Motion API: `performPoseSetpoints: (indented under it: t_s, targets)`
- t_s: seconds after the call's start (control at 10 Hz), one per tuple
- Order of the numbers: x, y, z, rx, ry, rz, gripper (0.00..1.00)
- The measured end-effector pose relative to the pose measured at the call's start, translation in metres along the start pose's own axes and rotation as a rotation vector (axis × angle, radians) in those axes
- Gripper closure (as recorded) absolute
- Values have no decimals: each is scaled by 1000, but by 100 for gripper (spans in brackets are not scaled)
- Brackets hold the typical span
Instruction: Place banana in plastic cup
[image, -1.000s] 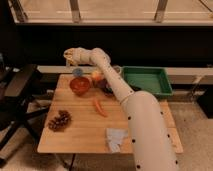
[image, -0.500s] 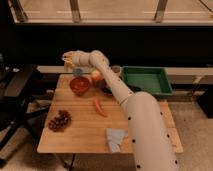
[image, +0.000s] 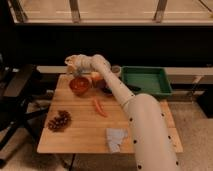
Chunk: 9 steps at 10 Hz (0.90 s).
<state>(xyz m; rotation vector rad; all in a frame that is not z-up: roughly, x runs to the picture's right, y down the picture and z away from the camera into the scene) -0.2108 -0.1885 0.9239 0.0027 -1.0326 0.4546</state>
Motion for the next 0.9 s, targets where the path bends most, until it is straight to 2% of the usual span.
performPoseSetpoints:
  t_s: [0.4, 0.7, 0.8, 0.9]
  targets:
    - [12, -8, 4, 12, 1, -13, 100]
    - [23, -11, 9, 7, 15, -11, 100]
    - [28, -10, 10, 3, 23, 1, 98]
    - [32, -9, 10, -3, 31, 13, 90]
